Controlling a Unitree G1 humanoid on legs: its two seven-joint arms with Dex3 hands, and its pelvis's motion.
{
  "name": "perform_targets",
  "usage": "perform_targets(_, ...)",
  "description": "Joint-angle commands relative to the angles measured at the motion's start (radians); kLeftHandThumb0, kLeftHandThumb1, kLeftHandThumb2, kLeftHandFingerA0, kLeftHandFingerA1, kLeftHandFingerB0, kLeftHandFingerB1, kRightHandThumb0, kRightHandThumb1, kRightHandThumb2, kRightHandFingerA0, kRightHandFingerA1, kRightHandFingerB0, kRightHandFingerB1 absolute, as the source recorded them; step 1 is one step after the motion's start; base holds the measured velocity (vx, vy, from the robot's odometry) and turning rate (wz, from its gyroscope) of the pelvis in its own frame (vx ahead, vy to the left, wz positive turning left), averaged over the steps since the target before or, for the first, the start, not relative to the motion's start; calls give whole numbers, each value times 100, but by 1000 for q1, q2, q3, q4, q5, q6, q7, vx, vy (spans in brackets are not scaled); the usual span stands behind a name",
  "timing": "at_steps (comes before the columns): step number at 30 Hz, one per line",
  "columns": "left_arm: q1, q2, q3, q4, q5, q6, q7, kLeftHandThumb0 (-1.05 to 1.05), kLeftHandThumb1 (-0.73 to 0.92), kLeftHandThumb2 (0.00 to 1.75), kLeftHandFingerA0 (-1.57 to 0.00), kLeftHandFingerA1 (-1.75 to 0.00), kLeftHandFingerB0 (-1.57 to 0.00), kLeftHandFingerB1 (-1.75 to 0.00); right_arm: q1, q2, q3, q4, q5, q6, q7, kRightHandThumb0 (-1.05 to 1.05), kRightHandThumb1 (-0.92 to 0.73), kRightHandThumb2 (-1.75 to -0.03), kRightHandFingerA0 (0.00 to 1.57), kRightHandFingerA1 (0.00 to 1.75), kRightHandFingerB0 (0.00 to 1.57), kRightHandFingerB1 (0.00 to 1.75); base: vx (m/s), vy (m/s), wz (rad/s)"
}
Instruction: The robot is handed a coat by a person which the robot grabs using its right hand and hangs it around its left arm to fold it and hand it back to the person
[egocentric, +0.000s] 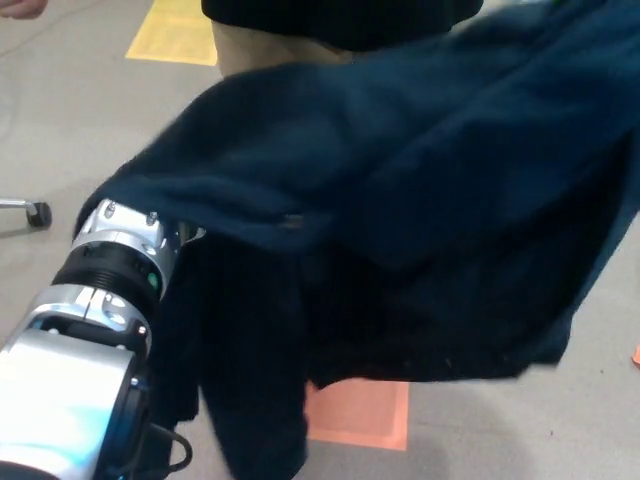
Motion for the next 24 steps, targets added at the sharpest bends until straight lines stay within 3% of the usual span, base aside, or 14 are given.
perform_targets(1, -168, 44, 93, -39, -44, -39, 1, -74, 61, 96, -4, -42, 0, -29, 505, -251, 898, -86, -77, -142, 244, -36, -90, -64, 80, 175, 60, 175, 0, 0, 0)
perform_targets(3, -169, 43, 95, -36, -43, -42, 8, -72, 60, 94, -4, -41, -2, -31, 519, -254, 969, -58, -122, -193, 244, -34, -90, -67, 89, 175, 66, 175, 0, 0, 0)
perform_targets(6, -180, 37, 114, -30, -56, -40, 36, -70, 56, 92, -9, -44, 0, -34, 522, -272, 1068, -8, -198, -285, 263, -35, -91, -68, 91, 175, 68, 175, 0, 0, 0)
perform_targets(7, -181, 34, 126, -33, -66, -38, 48, -64, 75, 65, -15, -32, -11, -24, 517, -278, 1101, -3, -216, -285, 253, -36, -92, -67, 90, 175, 66, 175, 0, 0, 0)
perform_targets(8, -185, 34, 126, -35, -63, -47, 54, -36, 50, 104, 0, -48, 0, -48, 507, -289, 1156, 14, -260, -309, 241, -40, -92, -67, 86, 175, 64, 175, 0, 0, 0)
perform_targets(13, -197, 40, 108, -37, -34, -77, 58, -36, 48, 104, 0, -48, 0, -47, 492, -322, 1289, 82, -394, -428, 220, -42, -92, -68, 82, 175, 68, 167, 0, 0, 0)
perform_targets(14, -204, 43, 107, -36, -33, -77, 50, -36, 46, 103, -1, -48, -1, -47, 504, -320, 1300, 117, -412, -472, 215, -42, -92, -68, 83, 175, 74, 164, 0, 0, 0)
perform_targets(16, -208, 46, 109, -35, -35, -76, 46, -37, 46, 103, 0, -48, 0, -48, 505, -320, 1302, 139, -420, -503, 210, -43, -92, -69, 81, 175, 73, 168, 0, 0, 0)
perform_targets(17, -210, 48, 111, -37, -38, -69, 42, -75, 63, 91, -10, -42, -6, -35, 493, -319, 1300, 136, -413, -480, 204, -42, -92, -67, 83, 175, 66, 175, 0, 0, 0)
perform_targets(21, -211, 52, 117, -46, -46, -54, 27, -76, 61, 96, -12, -45, 0, -29, 407, -332, 1364, 155, -446, -430, 193, -43, -92, -67, 80, 175, 66, 175, 0, 0, 0)
perform_targets(22, -211, 53, 118, -50, -47, -62, 21, -73, 62, 98, -2, -40, -1, -26, 401, -320, 1368, 217, -456, -472, 198, -44, -92, -66, 78, 175, 65, 173, 0, 0, 0)
perform_targets(24, -208, 48, 127, -62, -59, -62, 14, -73, 60, 97, -2, -39, -1, -25, 395, -306, 1377, 274, -464, -475, 177, -51, -88, -64, 62, 172, 57, 149, 0, 0, 0)
